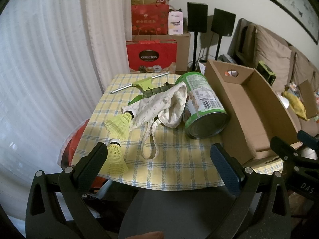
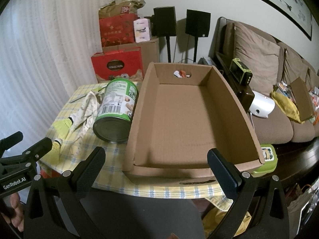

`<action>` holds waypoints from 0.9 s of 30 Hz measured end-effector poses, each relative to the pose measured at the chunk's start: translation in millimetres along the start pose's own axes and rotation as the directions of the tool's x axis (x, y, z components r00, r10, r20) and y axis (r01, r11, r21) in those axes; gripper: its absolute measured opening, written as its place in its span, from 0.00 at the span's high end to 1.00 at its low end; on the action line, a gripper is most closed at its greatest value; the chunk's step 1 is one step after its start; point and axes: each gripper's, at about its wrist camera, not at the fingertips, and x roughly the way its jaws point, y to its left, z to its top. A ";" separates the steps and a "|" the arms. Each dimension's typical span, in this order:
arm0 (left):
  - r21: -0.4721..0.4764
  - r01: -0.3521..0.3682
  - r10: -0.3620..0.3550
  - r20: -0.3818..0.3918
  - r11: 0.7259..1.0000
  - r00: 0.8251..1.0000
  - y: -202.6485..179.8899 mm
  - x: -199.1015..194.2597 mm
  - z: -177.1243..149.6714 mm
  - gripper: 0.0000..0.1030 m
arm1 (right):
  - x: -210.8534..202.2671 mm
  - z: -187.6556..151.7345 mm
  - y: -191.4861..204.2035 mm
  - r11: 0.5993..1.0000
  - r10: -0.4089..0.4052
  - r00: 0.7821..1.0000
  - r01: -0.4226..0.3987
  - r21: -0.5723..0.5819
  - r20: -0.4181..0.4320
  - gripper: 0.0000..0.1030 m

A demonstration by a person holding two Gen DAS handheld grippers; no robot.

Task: Organize objects
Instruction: 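Grasp a yellow shuttlecock with the left gripper while the right gripper approaches another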

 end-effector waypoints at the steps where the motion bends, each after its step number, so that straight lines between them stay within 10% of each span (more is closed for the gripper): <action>1: -0.001 0.000 0.000 0.001 1.000 1.000 0.4 -0.4 0.3 0.00 | 0.1 0.8 -0.2 1.000 -0.001 1.000 0.001 0.000 -0.001 0.00; 27: -0.121 -0.050 0.050 -0.001 0.991 0.999 90.9 20.2 5.5 0.00 | 24.4 29.1 29.3 0.995 0.088 0.996 -0.088 -0.055 -0.013 0.00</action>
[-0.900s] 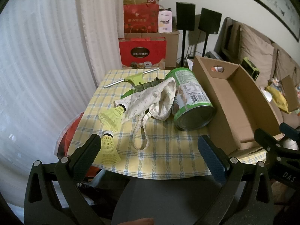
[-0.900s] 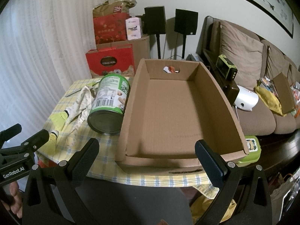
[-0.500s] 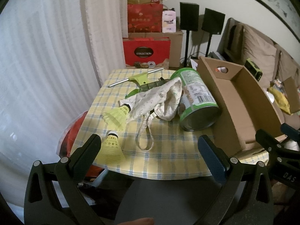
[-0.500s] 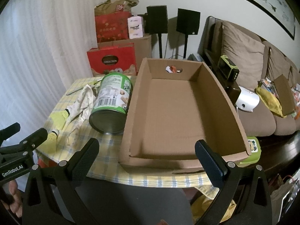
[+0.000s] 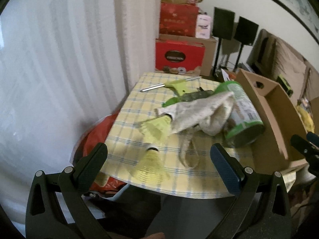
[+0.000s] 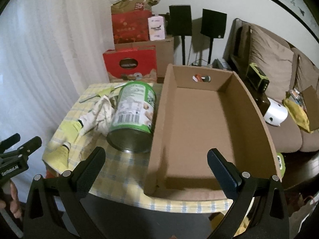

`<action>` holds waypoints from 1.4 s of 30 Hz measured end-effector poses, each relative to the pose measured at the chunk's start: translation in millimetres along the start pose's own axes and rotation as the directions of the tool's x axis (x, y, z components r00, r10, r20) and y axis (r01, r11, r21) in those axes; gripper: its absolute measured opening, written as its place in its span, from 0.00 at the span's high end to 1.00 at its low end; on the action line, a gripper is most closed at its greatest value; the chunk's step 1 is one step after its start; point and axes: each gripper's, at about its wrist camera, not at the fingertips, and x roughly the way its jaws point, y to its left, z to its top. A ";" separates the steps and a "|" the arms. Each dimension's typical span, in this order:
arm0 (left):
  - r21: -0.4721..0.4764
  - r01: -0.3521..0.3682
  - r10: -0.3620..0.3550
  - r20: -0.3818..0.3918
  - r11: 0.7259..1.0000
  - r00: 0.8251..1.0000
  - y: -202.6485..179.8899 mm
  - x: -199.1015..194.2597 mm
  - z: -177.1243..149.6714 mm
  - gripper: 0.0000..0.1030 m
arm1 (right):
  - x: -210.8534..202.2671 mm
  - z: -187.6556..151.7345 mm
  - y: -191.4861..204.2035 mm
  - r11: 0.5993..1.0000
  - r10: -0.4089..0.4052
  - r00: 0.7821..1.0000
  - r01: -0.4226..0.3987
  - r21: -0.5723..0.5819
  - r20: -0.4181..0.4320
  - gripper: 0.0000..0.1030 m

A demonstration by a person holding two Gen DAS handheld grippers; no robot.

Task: Organize objects
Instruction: 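Grasp a yellow shuttlecock with the left gripper while the right gripper approaches another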

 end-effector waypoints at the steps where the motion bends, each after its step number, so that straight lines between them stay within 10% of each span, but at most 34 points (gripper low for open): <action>1: -0.011 0.001 -0.001 -0.003 1.000 1.000 5.3 1.8 0.4 0.00 | 0.8 1.8 2.9 1.000 0.004 1.000 -0.004 -0.007 0.002 0.00; 16: -0.126 0.077 -0.086 -0.070 0.989 0.994 61.4 43.6 -9.1 0.08 | 29.4 13.6 56.1 0.984 0.116 0.993 -0.120 -0.134 -0.035 0.01; 34: -0.004 0.114 -0.110 -0.284 0.993 0.952 35.2 128.3 -15.7 0.25 | 59.5 12.0 74.4 0.975 0.155 0.981 -0.171 -0.142 -0.116 0.09; 42: -0.044 0.155 -0.161 -0.292 0.987 0.943 33.0 131.4 -31.8 0.62 | 67.3 31.4 90.2 0.961 0.218 0.966 -0.237 -0.142 -0.140 0.09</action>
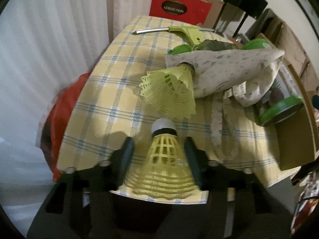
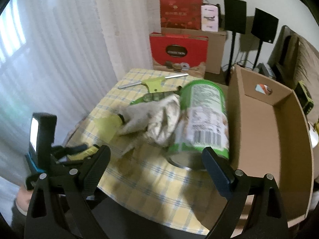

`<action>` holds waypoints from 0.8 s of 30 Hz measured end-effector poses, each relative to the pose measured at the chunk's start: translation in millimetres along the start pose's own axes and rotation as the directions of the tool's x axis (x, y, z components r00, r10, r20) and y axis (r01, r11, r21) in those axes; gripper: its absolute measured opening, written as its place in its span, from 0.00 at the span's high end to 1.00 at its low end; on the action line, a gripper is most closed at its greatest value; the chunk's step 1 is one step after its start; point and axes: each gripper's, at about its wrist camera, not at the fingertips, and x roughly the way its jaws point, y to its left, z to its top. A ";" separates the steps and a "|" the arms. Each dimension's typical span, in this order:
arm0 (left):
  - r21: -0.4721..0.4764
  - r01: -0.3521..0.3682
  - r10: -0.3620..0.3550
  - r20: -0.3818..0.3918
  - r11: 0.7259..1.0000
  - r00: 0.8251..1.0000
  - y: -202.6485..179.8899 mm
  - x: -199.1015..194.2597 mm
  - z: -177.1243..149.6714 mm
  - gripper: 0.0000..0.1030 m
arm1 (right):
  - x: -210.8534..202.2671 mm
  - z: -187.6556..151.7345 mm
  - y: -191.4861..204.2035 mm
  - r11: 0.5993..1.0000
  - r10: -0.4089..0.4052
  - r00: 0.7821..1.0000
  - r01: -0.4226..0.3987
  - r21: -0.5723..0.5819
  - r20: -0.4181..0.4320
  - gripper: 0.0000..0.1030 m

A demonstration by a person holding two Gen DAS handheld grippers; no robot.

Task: Organize objects
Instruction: 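Grasp a yellow shuttlecock with the left gripper while the right gripper approaches another, then close the right gripper on the second yellow shuttlecock beside the white cloth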

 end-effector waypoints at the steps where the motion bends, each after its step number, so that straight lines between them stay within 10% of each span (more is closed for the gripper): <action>1: -0.005 0.003 -0.003 0.008 1.000 1.000 0.2 -1.7 -0.7 0.63 | 1.4 3.1 2.0 1.000 0.010 1.000 -0.010 0.002 -0.004 0.09; 15: -0.115 -0.019 0.030 0.096 0.993 0.995 32.8 -34.4 -4.1 0.71 | 70.9 50.7 46.3 0.993 0.114 0.984 -0.111 0.026 -0.138 0.18; 24: -0.149 -0.039 0.056 0.112 0.988 0.992 44.3 -41.4 -5.6 0.70 | 142.2 55.8 43.6 0.968 0.196 0.943 -0.142 0.206 -0.268 0.50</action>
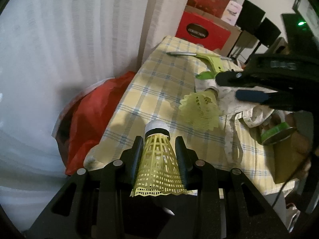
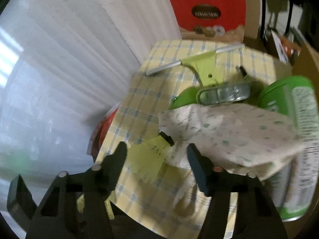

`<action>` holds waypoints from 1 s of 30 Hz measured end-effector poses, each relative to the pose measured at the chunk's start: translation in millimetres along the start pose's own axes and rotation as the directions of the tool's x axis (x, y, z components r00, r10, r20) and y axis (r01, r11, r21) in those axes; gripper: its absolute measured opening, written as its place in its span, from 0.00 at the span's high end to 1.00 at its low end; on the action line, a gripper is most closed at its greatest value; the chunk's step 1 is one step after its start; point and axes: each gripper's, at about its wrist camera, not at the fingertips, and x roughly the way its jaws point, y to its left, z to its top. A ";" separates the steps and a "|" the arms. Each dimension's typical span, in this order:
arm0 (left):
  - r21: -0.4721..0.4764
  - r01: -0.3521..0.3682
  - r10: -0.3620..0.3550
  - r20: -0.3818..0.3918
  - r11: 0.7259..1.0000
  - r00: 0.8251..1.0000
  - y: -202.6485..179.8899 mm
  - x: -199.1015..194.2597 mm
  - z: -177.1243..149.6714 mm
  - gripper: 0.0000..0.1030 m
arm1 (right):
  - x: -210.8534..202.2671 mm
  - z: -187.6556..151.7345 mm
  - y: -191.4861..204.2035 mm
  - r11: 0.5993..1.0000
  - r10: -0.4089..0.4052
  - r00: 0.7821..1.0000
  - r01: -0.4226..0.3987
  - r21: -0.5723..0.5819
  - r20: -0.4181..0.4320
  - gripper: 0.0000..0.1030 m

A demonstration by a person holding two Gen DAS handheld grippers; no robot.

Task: Organize objects
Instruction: 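Close the right gripper on the second yellow shuttlecock beside the white cloth, then carry both held shuttlecocks over the open cardboard box with both grippers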

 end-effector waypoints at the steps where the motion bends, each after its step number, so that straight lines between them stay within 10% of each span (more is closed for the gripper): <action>1: -0.002 0.000 0.000 0.000 1.000 1.000 1.2 0.1 -0.1 0.70 | 5.9 1.3 -1.6 1.000 0.004 1.000 -0.004 0.019 -0.012 0.52; 11: -0.014 0.008 -0.008 0.003 1.000 1.000 7.7 -1.9 -0.5 0.70 | 40.4 3.5 -1.9 0.993 0.038 0.996 -0.029 0.115 -0.080 0.54; 30: 0.003 0.022 -0.023 0.028 1.000 0.999 -2.4 -17.7 2.8 0.69 | 14.2 -25.6 12.4 0.997 0.043 0.999 -0.045 -0.068 -0.023 0.69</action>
